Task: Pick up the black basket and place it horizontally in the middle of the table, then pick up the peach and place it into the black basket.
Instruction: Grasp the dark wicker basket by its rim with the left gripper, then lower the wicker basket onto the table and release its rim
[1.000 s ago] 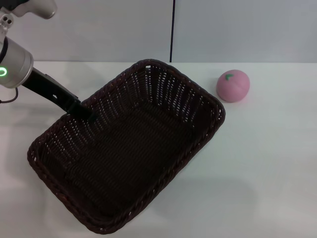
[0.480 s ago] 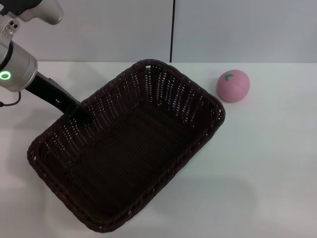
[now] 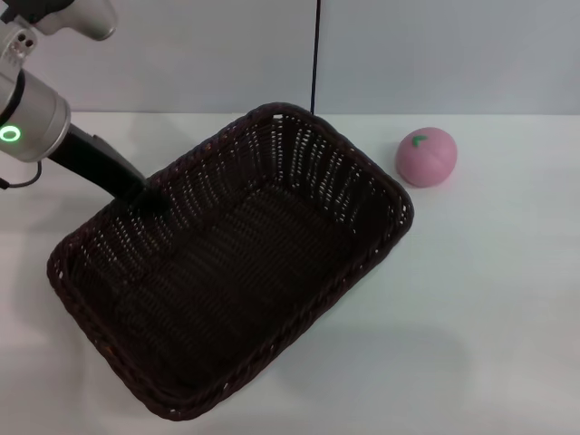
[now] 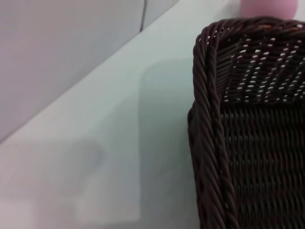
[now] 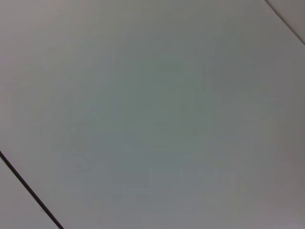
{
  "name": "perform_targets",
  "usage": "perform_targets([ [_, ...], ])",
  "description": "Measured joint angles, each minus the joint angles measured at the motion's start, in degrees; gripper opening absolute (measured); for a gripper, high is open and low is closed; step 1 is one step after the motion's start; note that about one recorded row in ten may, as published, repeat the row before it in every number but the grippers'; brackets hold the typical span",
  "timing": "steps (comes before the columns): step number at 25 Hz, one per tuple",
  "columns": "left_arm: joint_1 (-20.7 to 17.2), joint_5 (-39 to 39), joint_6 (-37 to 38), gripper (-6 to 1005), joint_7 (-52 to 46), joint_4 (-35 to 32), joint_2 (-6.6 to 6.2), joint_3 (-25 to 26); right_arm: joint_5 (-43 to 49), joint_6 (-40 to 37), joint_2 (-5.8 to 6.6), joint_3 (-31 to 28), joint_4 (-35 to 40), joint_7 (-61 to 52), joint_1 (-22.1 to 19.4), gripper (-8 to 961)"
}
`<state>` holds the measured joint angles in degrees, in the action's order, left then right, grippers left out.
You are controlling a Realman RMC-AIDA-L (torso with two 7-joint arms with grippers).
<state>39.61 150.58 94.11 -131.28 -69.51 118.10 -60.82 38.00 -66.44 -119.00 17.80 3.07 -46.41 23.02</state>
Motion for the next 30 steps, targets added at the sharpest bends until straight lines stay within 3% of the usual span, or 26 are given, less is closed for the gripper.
perform_targets([
  [11,-2.4,-14.4,2.4,192,9.8,-5.0,-0.34,2.0,0.0,0.1,0.09,-0.7,-0.1,0.0,0.2,527],
  [18,0.4,-20.0,6.8,188,17.4,-5.1,-0.33,2.1,0.0,0.1,0.09,-0.7,-0.2,0.0,0.5,527],
  [28,2.1,-21.4,7.5,195,20.1,-5.1,-0.24,2.1,0.0,0.1,0.02,-0.7,-0.2,-1.2,0.1,527],
  [30,3.6,-22.8,8.9,197,24.8,-3.9,-0.23,2.0,0.0,0.1,0.01,-0.6,-0.2,-1.2,-0.1,527],
])
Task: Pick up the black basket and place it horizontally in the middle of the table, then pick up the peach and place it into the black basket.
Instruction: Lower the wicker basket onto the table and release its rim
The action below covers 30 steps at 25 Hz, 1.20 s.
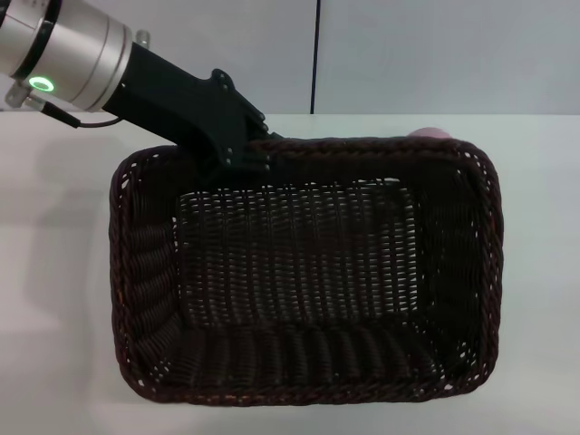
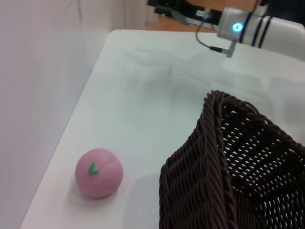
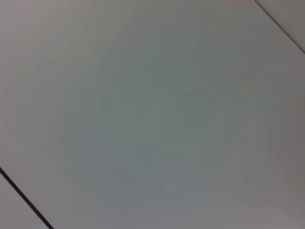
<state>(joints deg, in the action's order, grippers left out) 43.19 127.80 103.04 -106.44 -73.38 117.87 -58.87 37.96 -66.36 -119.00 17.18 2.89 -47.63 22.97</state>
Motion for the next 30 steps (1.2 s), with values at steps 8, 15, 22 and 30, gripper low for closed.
perform_targets([
  [8,1.1,-0.9,-2.5,204,6.1,2.3,0.17,0.0,0.4,-0.2,-0.1,0.5,-0.3,0.0,0.0,526],
  [15,0.5,-0.9,-5.7,210,9.4,3.5,0.18,-2.0,0.5,-0.7,-0.09,0.6,-0.8,-0.1,-0.6,526],
  [22,1.1,-1.0,-7.5,215,10.5,6.2,0.28,-2.1,0.6,-1.3,-0.05,0.9,-0.5,-0.1,-1.0,526],
  [30,0.6,-2.3,-10.4,222,11.7,9.7,0.45,-2.2,0.7,-6.8,0.18,5.3,-0.1,0.0,-2.1,526],
])
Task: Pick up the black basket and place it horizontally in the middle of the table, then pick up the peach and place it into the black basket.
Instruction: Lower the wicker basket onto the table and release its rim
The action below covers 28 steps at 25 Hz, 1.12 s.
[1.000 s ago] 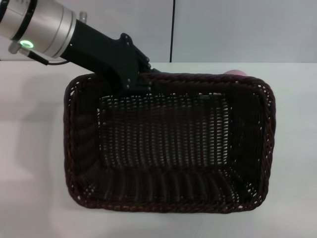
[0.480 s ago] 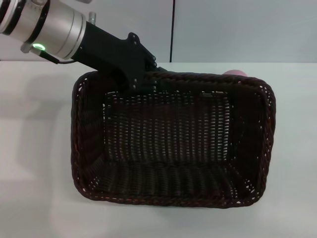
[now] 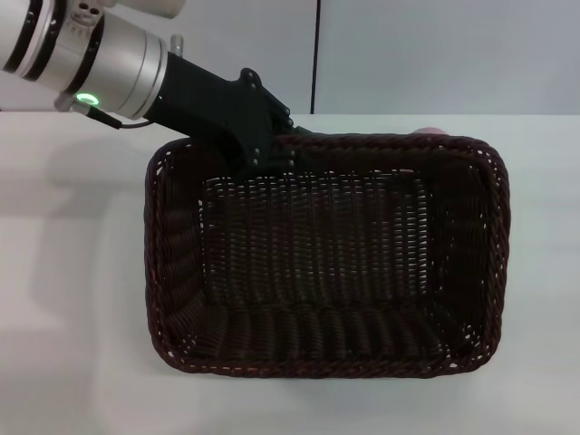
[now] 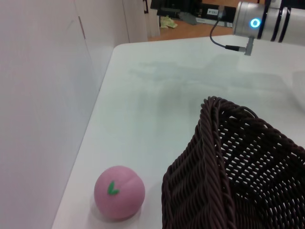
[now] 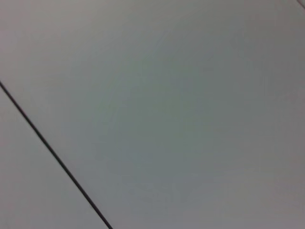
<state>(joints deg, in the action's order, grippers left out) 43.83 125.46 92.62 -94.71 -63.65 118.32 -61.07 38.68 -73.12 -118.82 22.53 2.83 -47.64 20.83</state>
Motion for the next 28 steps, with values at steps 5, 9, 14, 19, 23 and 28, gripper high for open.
perform_targets([
  [5,-0.2,-1.0,-0.4,226,0.9,1.0,-0.08,0.3,0.0,-0.2,-0.02,0.6,0.1,0.0,-0.1,526],
  [9,-0.3,-1.1,-0.6,230,1.4,1.5,-0.04,0.1,0.0,-0.2,-0.05,0.7,0.1,0.0,-0.1,526],
  [14,-0.4,-1.5,-1.5,234,1.8,1.6,0.17,-0.4,0.0,-0.2,-0.09,0.7,0.0,0.0,-0.3,525],
  [19,-1.2,-3.0,-4.8,238,1.1,1.0,0.18,-4.4,0.0,-0.1,-0.09,0.7,-0.1,-0.1,-0.5,525],
  [23,-1.8,-3.3,-7.5,241,1.1,1.1,0.2,-6.7,0.0,-0.1,-0.1,0.6,-0.2,-0.1,-0.6,525],
  [28,-2.4,-4.7,-9.0,373,1.3,0.9,0.09,-7.0,0.0,0.1,-0.09,0.5,-0.1,-0.1,-0.9,525],
])
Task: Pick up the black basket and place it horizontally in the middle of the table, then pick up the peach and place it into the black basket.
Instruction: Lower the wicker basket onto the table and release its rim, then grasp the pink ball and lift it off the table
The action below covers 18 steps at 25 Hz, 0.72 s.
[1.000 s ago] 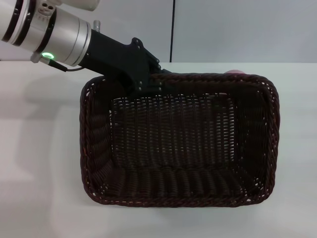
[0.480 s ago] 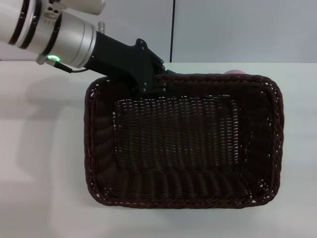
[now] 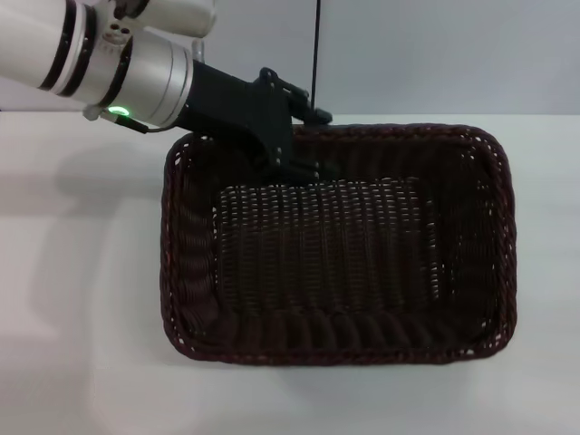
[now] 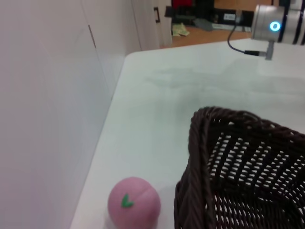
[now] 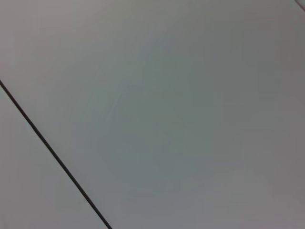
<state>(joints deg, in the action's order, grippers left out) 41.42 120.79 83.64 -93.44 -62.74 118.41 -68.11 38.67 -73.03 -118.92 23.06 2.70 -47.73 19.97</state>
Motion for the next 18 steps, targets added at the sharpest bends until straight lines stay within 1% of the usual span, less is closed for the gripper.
perform_targets([
  [2,-0.2,-0.3,-0.6,438,0.1,-0.1,-0.08,0.4,0.0,0.0,0.0,0.0,0.1,0.0,0.0,525],
  [7,-2.5,-3.0,-3.0,683,1.0,-2.3,-0.19,1.7,0.0,-0.1,0.0,0.1,0.2,0.0,0.2,525],
  [9,-4.2,-6.4,-3.8,694,2.4,-3.3,-0.27,3.1,0.0,-0.3,0.0,0.2,0.2,0.0,0.2,525],
  [11,-4.2,-6.4,-3.8,705,2.4,-3.3,-0.27,3.1,0.3,-0.6,0.03,0.4,0.3,0.0,0.2,525],
  [12,-6.6,-12.6,-4.4,710,5.4,-3.5,-0.25,6.3,1.1,-0.8,0.05,0.6,0.6,0.0,0.2,525],
  [13,-6.6,-12.6,-4.4,707,5.4,-3.5,-0.25,6.3,1.1,-0.8,0.05,0.6,0.6,0.0,0.2,525],
  [14,-7.9,-15.5,-4.6,704,6.7,-3.2,-0.25,7.5,3.5,-1.3,0.08,0.9,1.5,0.0,0.1,525],
  [15,-10.7,-23.1,-5.0,701,10.3,-1.7,-0.24,9.0,5.5,-1.6,0.11,0.9,2.3,0.0,-0.1,525],
  [17,-12.8,-28.4,-5.2,701,13.1,-0.4,-0.22,9.5,10.1,-2.2,0.24,0.9,4.4,-0.6,-0.4,525],
  [18,-12.8,-28.4,-5.2,700,13.1,-0.4,-0.22,9.5,10.1,-2.2,0.24,0.9,4.4,-0.6,-0.4,524],
])
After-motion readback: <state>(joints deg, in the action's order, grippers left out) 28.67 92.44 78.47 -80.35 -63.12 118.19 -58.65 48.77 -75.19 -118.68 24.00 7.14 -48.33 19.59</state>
